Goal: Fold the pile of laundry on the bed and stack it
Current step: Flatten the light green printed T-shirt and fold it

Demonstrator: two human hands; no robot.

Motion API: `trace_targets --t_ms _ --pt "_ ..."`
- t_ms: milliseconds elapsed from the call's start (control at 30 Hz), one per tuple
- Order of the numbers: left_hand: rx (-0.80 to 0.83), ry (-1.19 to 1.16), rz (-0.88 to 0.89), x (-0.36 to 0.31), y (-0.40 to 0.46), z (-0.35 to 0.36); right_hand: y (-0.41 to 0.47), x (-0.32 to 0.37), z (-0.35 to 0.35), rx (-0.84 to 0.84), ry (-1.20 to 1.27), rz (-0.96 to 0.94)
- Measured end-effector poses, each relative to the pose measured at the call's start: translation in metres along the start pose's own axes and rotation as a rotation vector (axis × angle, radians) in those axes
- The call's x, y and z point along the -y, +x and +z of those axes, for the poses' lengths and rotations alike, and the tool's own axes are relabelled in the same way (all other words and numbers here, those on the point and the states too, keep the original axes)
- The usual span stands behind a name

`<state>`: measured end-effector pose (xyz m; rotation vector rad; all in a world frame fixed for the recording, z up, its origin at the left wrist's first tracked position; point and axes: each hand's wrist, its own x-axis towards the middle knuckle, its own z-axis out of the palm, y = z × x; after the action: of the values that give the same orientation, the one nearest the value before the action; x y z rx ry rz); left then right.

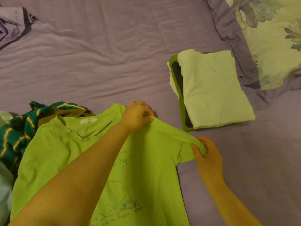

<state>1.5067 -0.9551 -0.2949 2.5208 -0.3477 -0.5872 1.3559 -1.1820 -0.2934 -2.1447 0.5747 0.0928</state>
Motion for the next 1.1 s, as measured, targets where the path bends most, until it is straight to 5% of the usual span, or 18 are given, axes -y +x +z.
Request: trace_targets --t_ms 100,233,367,467,667,767,933,1100 --pt "-0.025 0.010 -0.013 -0.006 0.008 -0.007 -0.002 0.005 -0.004 -0.147 0.138 0.025" --pt "-0.019 0.175 -0.094 -0.013 0.010 0.004 -0.005 0.008 0.002 -0.014 0.251 0.072" --pt "-0.144 -0.443 -0.224 -0.051 0.010 0.014 0.001 0.001 -0.011 -0.153 0.419 0.217" --pt "-0.063 -0.935 -0.438 -0.086 0.021 0.019 0.027 -0.004 -0.034 -0.253 0.562 0.356" --pt "0.016 -1.129 -0.543 -0.126 0.051 0.030 0.092 0.004 -0.059 -0.254 0.610 0.248" --pt "-0.054 -1.164 -0.560 -0.130 0.070 0.031 0.133 0.004 -0.079 -0.136 0.432 0.237" --pt "-0.131 -1.182 -0.640 -0.133 0.091 0.029 0.194 0.014 -0.101 0.300 0.263 0.237" --pt "-0.148 -1.257 -0.699 -0.137 0.099 0.028 0.236 0.026 -0.090 0.338 0.204 0.274"
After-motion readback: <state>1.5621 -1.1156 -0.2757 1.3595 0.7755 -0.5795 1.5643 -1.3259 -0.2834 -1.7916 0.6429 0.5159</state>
